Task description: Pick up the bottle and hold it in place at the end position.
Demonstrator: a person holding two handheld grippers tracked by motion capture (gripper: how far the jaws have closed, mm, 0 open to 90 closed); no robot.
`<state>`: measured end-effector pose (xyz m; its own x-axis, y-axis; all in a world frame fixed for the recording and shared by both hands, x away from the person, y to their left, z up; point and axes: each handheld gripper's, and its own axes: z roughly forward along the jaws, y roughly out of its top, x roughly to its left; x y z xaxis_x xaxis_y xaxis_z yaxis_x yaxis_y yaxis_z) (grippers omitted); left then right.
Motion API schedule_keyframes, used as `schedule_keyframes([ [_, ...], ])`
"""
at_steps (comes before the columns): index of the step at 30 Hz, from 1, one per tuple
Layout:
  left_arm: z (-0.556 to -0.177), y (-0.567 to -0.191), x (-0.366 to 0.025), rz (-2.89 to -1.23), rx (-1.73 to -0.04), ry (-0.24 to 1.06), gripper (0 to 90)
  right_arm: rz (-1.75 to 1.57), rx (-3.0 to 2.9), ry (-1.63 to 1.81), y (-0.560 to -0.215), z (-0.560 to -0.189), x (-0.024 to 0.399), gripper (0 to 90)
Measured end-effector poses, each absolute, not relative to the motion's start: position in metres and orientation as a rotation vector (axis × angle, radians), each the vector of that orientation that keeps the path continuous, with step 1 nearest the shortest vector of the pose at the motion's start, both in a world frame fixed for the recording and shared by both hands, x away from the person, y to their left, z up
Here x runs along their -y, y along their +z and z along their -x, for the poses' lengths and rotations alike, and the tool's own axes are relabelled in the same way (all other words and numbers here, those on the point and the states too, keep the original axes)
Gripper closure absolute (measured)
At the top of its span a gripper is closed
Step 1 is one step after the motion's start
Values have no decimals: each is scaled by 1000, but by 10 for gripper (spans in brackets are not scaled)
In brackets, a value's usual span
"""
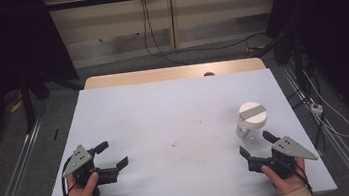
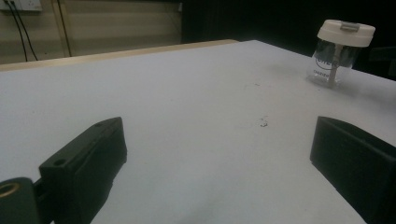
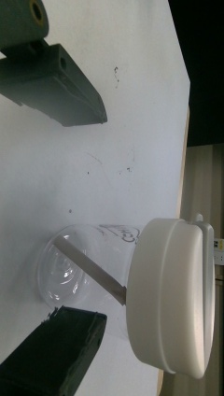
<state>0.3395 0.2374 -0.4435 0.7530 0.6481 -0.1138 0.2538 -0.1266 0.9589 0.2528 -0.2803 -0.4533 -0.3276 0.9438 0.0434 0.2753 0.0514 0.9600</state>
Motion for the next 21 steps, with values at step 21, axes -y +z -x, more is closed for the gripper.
schedule_keyframes([
  [21,-339,-444,-237,-1696,-708,389,34,-1255,-1656,1266,-454,-266,285,45],
])
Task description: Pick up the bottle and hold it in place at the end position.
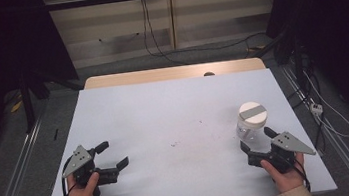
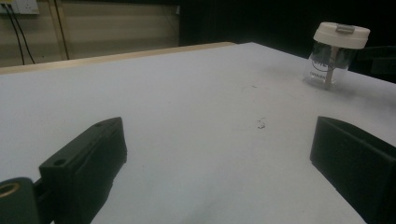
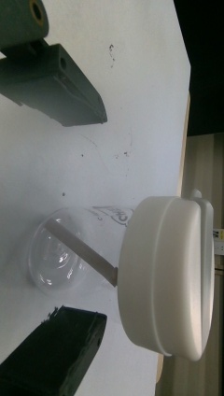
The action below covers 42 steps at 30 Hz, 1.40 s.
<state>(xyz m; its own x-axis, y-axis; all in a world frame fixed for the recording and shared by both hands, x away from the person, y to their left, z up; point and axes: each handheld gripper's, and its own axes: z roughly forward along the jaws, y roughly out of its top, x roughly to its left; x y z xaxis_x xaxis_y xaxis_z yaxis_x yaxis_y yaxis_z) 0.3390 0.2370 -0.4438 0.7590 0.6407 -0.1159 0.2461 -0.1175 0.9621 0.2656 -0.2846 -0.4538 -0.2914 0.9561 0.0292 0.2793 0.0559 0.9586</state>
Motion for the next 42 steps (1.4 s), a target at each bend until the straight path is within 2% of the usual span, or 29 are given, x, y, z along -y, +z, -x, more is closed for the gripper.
schedule_keyframes([
  [42,-336,-445,-234,-1726,-665,373,34,-1349,-1581,1182,-458,-313,292,47],
])
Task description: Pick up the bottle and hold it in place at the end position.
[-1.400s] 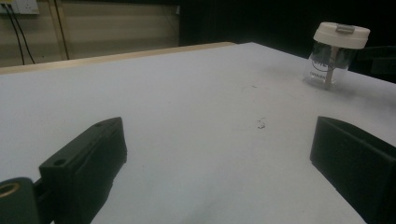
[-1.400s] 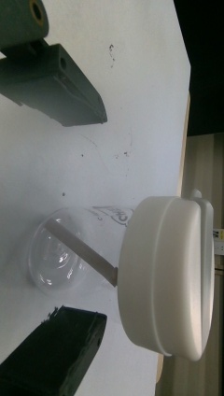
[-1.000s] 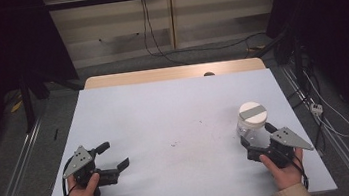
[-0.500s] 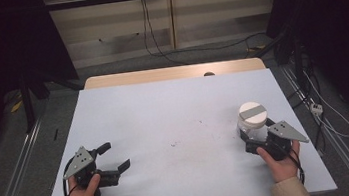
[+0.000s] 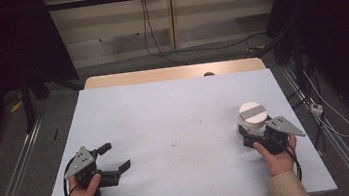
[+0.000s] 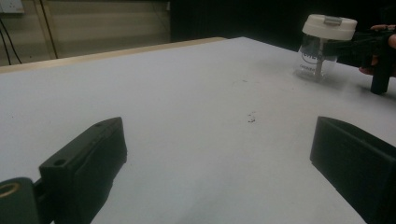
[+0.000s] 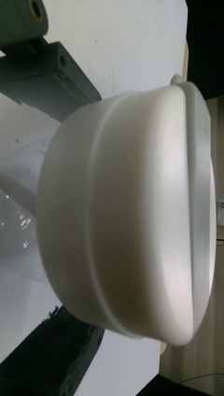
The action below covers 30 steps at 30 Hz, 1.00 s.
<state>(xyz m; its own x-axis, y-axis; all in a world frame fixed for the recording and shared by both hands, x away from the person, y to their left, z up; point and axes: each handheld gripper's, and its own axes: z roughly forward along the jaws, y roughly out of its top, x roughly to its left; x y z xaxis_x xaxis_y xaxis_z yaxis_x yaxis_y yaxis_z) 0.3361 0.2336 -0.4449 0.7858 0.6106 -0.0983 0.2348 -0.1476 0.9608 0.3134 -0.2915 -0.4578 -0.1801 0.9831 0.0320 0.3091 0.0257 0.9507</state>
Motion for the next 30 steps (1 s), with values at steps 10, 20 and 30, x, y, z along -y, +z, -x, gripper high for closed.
schedule_keyframes([
  [10,-336,-445,-233,-1732,-662,374,34,-1364,-1576,1168,-459,-323,289,67],
  [20,-336,-445,-233,-1733,-664,371,34,-1365,-1586,1159,-459,-330,287,96],
  [30,-336,-445,-233,-1732,-661,373,34,-1335,-1596,1182,-459,-332,286,178],
])
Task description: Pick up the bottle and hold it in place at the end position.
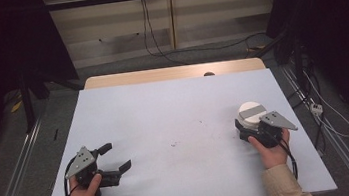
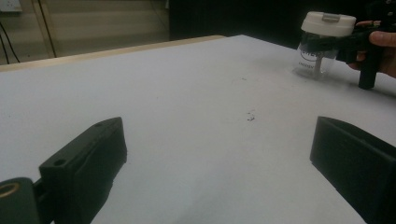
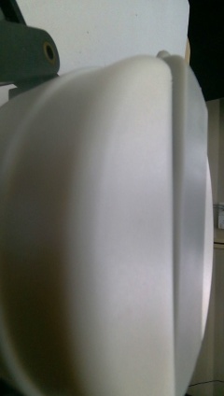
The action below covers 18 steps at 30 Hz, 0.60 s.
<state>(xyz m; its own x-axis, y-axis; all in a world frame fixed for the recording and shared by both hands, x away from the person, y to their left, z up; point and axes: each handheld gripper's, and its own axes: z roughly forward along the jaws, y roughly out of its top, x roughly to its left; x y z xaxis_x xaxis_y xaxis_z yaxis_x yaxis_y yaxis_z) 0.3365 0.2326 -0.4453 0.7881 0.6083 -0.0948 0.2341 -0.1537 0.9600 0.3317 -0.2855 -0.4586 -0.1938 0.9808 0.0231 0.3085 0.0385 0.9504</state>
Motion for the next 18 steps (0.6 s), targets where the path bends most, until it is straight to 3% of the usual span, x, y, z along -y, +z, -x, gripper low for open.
schedule_keyframes([
  [18,-336,-445,-232,-1730,-662,376,34,-1278,-1626,1234,-450,-332,279,183],
])
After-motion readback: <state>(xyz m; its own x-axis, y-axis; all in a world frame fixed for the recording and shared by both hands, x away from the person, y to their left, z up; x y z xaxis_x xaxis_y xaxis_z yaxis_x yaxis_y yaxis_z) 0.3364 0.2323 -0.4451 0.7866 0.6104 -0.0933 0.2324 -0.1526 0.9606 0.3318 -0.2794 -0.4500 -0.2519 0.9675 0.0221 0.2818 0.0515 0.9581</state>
